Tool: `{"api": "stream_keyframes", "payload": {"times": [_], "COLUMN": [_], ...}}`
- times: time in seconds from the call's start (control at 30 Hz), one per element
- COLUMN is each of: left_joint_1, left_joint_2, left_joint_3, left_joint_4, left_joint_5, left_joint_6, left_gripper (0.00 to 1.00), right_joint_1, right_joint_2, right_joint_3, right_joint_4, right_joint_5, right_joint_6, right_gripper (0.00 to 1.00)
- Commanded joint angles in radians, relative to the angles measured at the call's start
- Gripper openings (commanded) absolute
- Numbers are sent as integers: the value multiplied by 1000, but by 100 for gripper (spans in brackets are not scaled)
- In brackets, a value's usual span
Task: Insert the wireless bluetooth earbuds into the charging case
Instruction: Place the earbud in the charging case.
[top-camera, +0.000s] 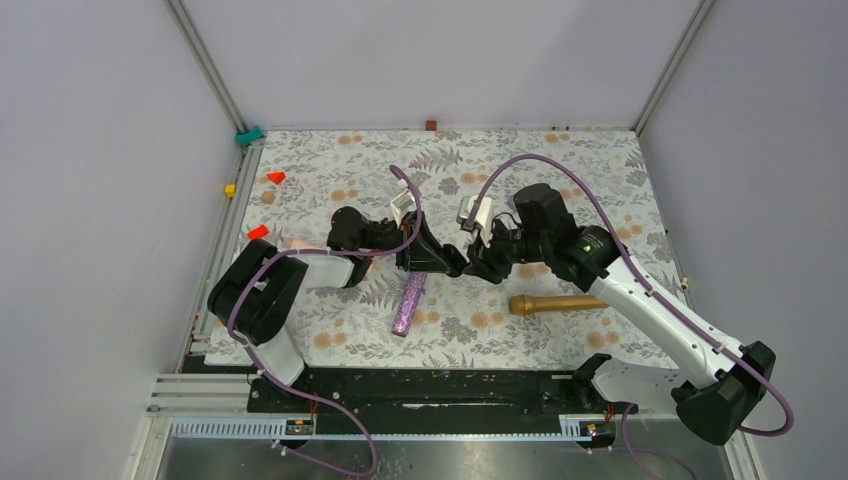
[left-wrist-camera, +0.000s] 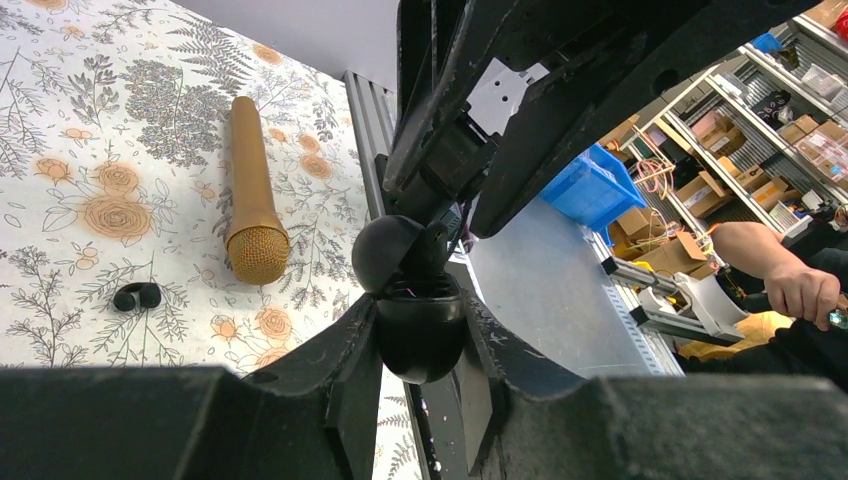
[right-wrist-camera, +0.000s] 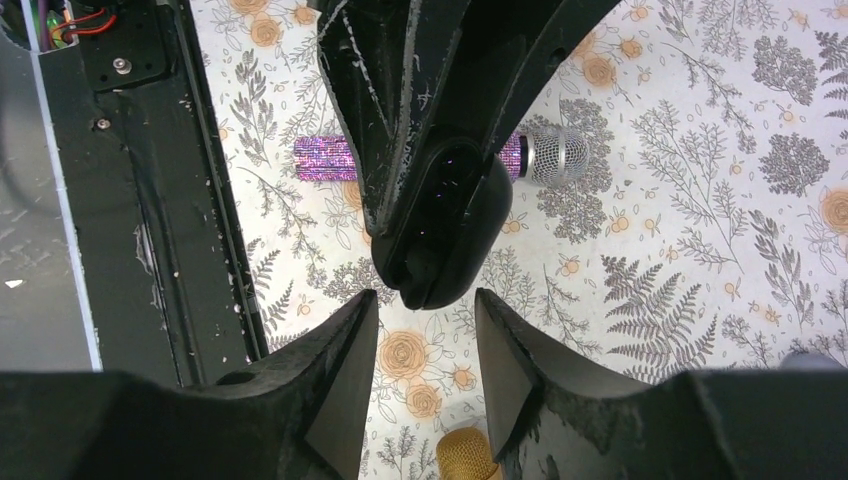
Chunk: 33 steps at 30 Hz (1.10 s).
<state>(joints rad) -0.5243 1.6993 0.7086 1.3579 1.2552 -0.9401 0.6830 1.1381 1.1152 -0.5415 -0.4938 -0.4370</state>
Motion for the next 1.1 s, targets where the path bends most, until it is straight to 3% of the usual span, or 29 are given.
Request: {"api": "stream_keyframes", "payload": {"times": [0.0,0.7,0.77,0.87,1.07], "left_joint_1": [6,11,11,12,12], "left_joint_2": [-15,-20,-20,-22,-19], "left_joint_3": [20,20,19,18,20], "left_joint_4": [68,69,68,69,69], "left_joint_5": [-21,-25,-24,-22,-22], "left_joint_6": [0,1,2,4,5], "left_gripper": [4,3,3,3,3], "right_joint_1": [0,71,76,80,81], "right_joint_2": [0,24,25,18,-20], "right_joint_3": [39,33,29,20,13], "right_joint_4": [19,35,45,63,81], "right_joint_5": [56,156,173,191,193], "right_joint_6": [11,5,4,7,9], "right_gripper": [48,51,46,26,19]}}
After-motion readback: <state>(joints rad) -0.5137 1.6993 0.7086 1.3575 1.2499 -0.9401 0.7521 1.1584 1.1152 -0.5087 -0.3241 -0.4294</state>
